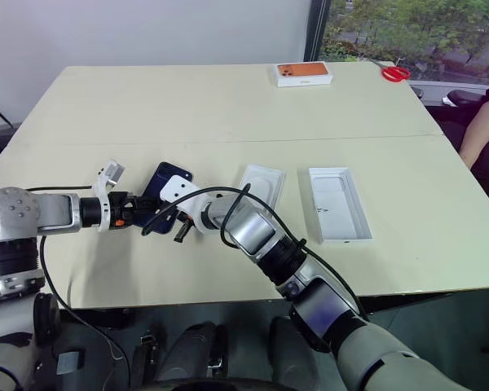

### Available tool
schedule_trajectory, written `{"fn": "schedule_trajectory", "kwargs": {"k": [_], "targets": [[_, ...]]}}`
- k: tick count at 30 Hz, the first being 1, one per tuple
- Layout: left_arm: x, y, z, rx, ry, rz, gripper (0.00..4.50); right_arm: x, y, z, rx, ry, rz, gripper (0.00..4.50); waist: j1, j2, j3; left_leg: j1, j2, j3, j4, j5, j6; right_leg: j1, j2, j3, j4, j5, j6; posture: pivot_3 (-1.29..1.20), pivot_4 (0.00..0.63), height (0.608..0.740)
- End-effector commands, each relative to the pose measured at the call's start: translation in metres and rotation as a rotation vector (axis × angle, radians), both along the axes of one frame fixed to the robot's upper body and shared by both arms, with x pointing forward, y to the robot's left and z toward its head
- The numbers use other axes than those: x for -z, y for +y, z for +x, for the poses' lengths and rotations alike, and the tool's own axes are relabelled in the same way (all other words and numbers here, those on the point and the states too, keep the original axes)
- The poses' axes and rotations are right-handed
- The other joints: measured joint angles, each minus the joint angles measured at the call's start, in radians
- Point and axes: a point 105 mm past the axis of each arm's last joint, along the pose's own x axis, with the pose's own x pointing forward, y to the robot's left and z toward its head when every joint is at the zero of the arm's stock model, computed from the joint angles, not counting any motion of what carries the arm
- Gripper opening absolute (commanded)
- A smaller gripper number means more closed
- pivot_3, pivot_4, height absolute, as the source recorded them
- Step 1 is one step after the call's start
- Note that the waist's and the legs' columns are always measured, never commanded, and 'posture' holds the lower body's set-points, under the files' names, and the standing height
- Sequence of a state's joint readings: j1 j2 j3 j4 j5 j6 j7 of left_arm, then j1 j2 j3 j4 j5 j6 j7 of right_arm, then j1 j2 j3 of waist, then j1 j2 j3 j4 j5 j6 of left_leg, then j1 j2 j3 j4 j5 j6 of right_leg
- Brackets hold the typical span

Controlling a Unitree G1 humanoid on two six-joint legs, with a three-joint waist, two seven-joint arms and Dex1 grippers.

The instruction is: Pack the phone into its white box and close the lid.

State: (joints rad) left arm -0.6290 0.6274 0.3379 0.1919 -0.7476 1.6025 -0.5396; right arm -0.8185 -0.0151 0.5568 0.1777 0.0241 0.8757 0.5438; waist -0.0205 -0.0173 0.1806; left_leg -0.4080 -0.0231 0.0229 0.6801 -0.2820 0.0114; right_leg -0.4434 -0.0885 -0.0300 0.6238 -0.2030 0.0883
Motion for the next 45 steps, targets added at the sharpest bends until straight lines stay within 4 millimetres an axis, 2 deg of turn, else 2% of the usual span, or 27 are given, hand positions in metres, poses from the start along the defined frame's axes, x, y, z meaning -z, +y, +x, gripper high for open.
{"fn": "schedule_trajectory", "kwargs": {"k": [1,4,12,16,23,25,28,31,34,39,45], "targets": [[-0.006,0.006,0.002,-0.018,-0.010,-0.006,2.69,-0.015,-0.001,-0.002,-0.002,-0.040,0.041,0.00,0.000,0.000,0.000,0.000,0.000,0.000,0.000,0.001,-0.001,0.000,0.000,0.000,0.000,0.000,0.000,0.00,0.150,0.740],[-0.007,0.007,0.003,-0.020,-0.006,-0.006,1.17,-0.020,-0.007,-0.003,0.005,-0.058,0.043,0.00,0.000,-0.001,0.001,0.000,0.000,0.000,-0.001,0.001,-0.002,-0.001,0.000,0.000,0.000,0.000,0.000,0.00,0.150,0.740],[-0.007,0.005,0.003,-0.019,-0.001,-0.048,1.17,-0.053,-0.029,-0.015,0.017,-0.111,0.095,0.00,0.002,-0.001,0.001,-0.001,0.000,0.000,-0.001,-0.001,0.002,-0.001,0.000,0.000,0.000,0.000,0.000,0.00,0.150,0.740],[-0.008,0.005,0.002,-0.017,-0.003,-0.062,0.02,-0.061,-0.044,-0.017,0.051,-0.120,0.110,0.00,0.002,-0.001,0.001,-0.001,0.000,0.000,-0.001,-0.001,0.002,-0.001,-0.001,0.001,0.000,0.000,0.000,0.00,0.150,0.740],[-0.025,0.001,0.004,-0.005,-0.068,-0.156,0.02,-0.066,-0.075,-0.019,0.113,-0.140,0.098,0.00,0.004,-0.001,0.001,-0.001,0.001,0.000,-0.001,-0.001,0.002,-0.001,-0.001,0.001,0.000,0.000,0.000,0.00,0.150,0.740],[-0.036,-0.008,0.006,0.019,-0.114,-0.203,0.02,-0.070,-0.088,-0.020,0.132,-0.152,0.098,0.00,0.008,-0.001,0.001,-0.001,0.000,0.000,-0.001,-0.001,0.002,-0.001,-0.001,0.001,-0.001,0.000,0.000,0.00,0.150,0.740],[-0.054,-0.041,0.011,0.107,-0.182,-0.257,0.02,-0.083,-0.125,-0.021,0.199,-0.176,0.102,0.00,0.027,-0.002,0.002,-0.003,0.000,-0.001,0.000,-0.001,0.002,0.000,-0.002,-0.001,-0.003,0.000,0.000,0.00,0.150,0.740],[-0.059,-0.065,0.013,0.157,-0.191,-0.299,0.02,-0.086,-0.143,-0.024,0.233,-0.181,0.097,0.00,0.032,-0.003,0.002,-0.003,-0.001,-0.001,0.001,-0.002,0.004,0.001,-0.003,-0.001,-0.005,0.000,0.000,0.00,0.150,0.740],[-0.063,-0.100,0.012,0.234,-0.180,-0.335,0.02,-0.080,-0.168,-0.028,0.286,-0.175,0.065,0.00,0.030,-0.002,0.002,-0.003,-0.001,-0.001,0.000,-0.002,0.004,0.001,-0.002,0.000,-0.006,0.000,0.000,0.00,0.150,0.740],[-0.047,-0.144,0.016,0.262,-0.082,-0.298,0.02,-0.065,-0.206,-0.031,0.403,-0.150,-0.009,0.00,0.034,-0.003,0.002,-0.003,-0.001,-0.001,0.001,-0.002,0.004,0.001,-0.002,-0.001,-0.006,0.000,0.000,0.00,0.150,0.740],[-0.033,-0.168,0.015,0.285,0.001,-0.267,0.02,-0.061,-0.227,-0.032,0.485,-0.140,-0.030,0.00,0.027,-0.003,0.002,-0.003,0.001,0.000,0.001,-0.002,0.004,0.001,0.002,-0.001,-0.005,0.000,0.000,0.00,0.150,0.740]]}}
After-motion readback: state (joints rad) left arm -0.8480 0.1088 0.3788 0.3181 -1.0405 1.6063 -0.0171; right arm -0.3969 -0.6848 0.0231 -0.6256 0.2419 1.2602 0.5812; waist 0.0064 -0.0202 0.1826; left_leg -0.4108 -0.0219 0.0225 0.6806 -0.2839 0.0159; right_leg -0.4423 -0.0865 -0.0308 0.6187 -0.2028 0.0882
